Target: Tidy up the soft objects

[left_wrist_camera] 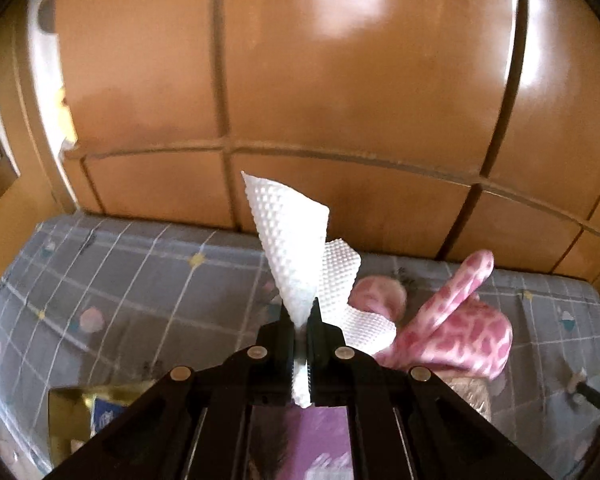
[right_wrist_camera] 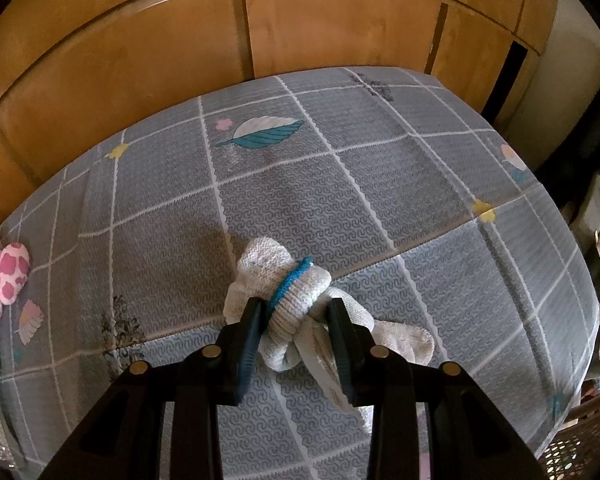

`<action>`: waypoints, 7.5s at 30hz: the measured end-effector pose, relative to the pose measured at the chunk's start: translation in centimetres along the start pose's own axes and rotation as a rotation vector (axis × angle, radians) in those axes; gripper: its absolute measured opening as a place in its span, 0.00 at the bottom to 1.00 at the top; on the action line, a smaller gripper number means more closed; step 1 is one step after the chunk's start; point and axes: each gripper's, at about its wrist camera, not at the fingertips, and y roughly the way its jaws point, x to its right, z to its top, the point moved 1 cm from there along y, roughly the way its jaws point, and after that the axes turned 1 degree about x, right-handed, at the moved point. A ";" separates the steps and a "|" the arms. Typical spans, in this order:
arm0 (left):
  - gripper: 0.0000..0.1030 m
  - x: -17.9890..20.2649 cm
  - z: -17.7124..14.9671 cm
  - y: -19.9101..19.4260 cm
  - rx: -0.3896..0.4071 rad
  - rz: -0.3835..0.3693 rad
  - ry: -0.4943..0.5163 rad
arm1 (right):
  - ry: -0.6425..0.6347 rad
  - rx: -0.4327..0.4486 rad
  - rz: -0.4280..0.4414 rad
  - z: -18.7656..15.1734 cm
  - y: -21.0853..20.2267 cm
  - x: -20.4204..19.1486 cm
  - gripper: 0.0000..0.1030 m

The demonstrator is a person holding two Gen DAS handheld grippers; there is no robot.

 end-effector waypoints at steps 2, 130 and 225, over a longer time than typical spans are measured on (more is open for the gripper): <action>0.04 -1.5 -1.1 -0.6 -0.002 -0.005 -0.025 | -0.007 0.001 -0.006 0.0 -0.1 -0.1 0.32; 0.79 -13.8 -24.9 -14.2 0.018 0.219 -0.248 | -0.470 0.040 0.813 -2.4 -17.2 -41.8 0.21; 1.00 -8.4 -23.5 -19.1 0.210 0.324 -0.224 | -0.696 0.409 0.573 -24.8 -21.5 -33.4 0.45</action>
